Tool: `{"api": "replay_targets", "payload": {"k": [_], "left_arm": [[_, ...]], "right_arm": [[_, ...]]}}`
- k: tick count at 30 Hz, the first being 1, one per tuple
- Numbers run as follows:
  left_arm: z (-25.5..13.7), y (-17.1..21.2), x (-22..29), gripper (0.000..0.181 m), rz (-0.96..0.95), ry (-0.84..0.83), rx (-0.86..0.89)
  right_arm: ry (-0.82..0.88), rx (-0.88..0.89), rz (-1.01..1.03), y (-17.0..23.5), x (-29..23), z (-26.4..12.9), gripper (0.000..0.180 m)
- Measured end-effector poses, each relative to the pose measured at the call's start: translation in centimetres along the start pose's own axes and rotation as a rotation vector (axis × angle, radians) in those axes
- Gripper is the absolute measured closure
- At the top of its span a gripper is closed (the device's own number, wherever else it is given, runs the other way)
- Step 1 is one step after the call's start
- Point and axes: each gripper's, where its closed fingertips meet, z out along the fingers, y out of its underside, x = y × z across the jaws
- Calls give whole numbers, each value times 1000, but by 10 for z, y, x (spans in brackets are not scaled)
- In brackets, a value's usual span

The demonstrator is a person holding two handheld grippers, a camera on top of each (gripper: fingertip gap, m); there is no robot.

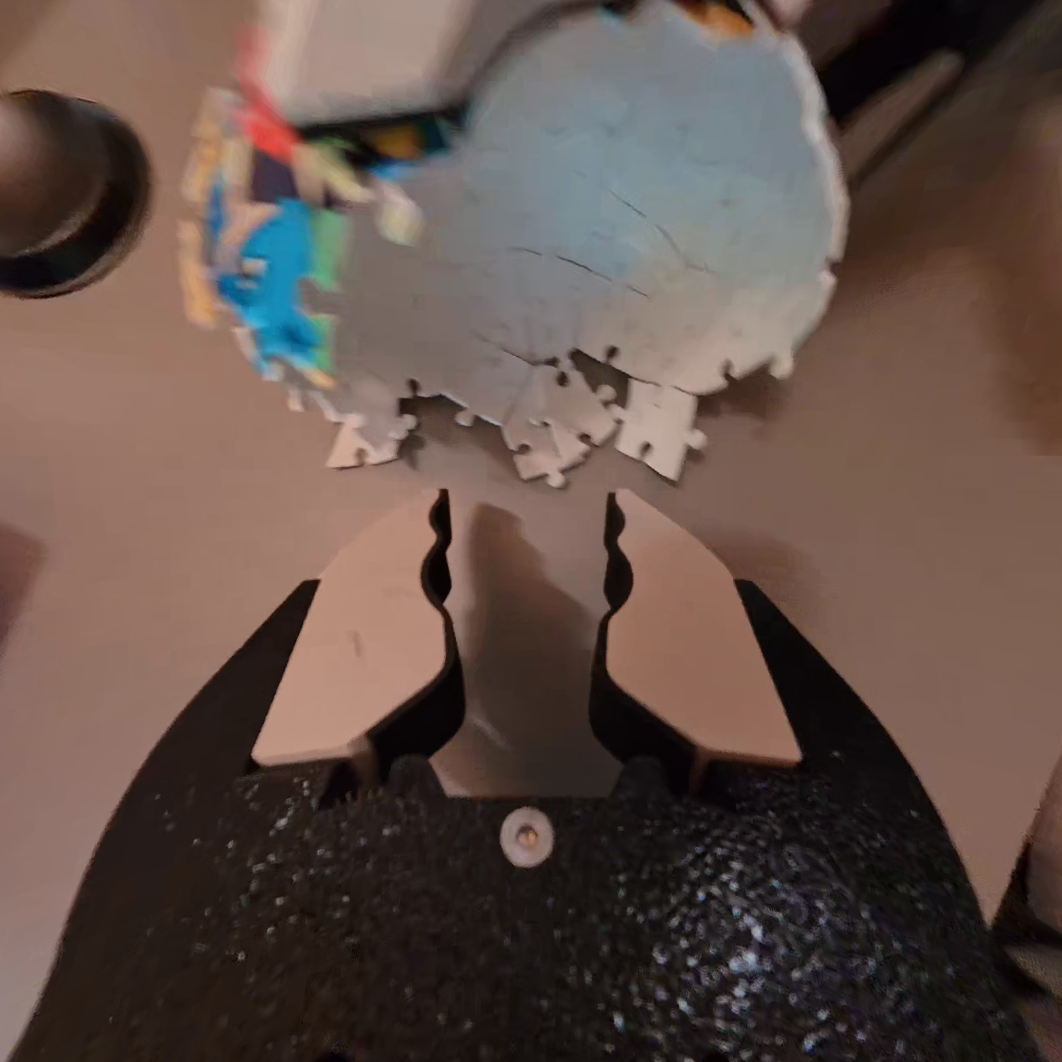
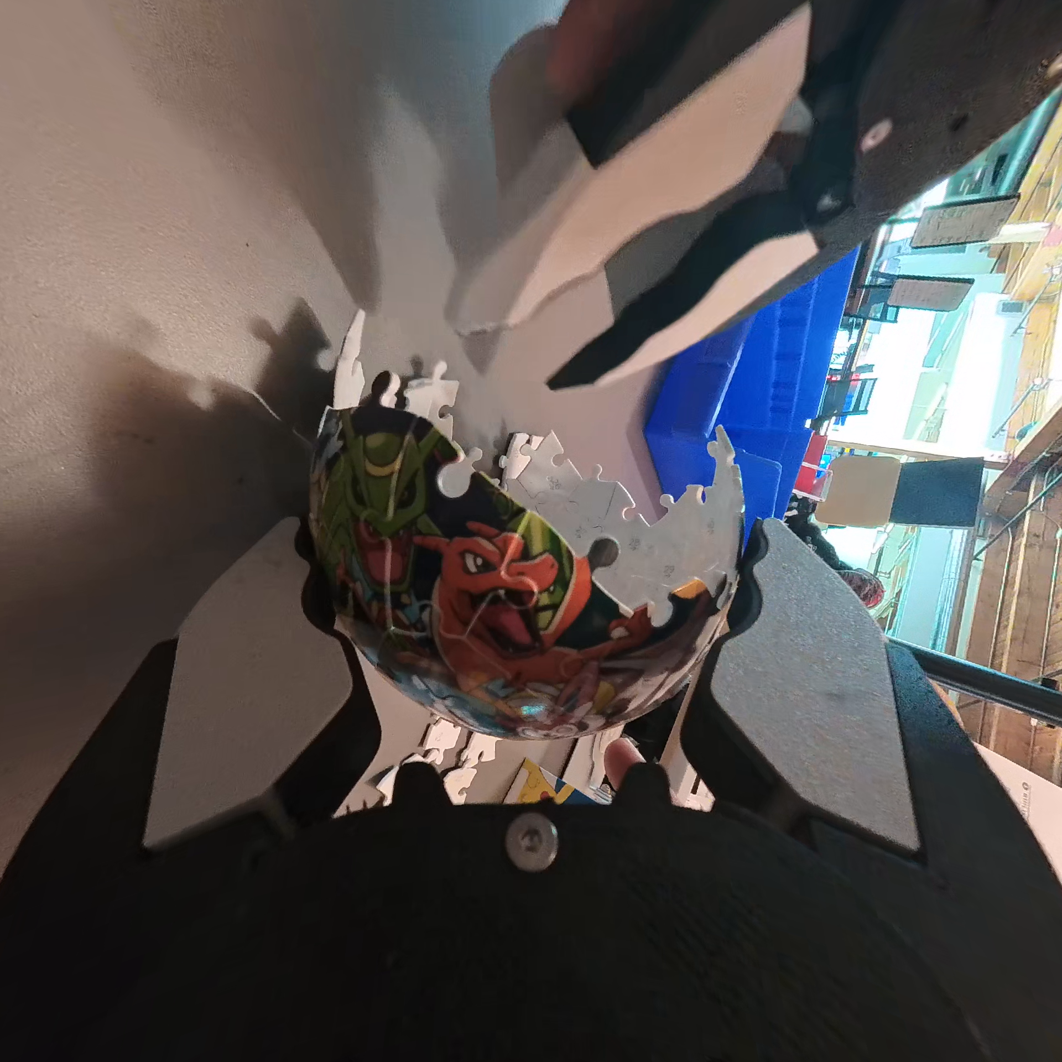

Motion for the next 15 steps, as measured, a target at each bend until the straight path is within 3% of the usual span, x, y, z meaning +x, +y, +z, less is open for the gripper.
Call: {"api": "replay_targets", "payload": {"k": [3,7,15], "left_arm": [[8,7,14,147,116,44,-57],[18,-1,8,156,244,-44,-52],[20,-11,16,162,96,36,-2]], "right_arm": [[1,-1,-2,0,0,0,45],[2,1,-2,0,0,0,45],[2,2,-3,0,0,0,45]]}}
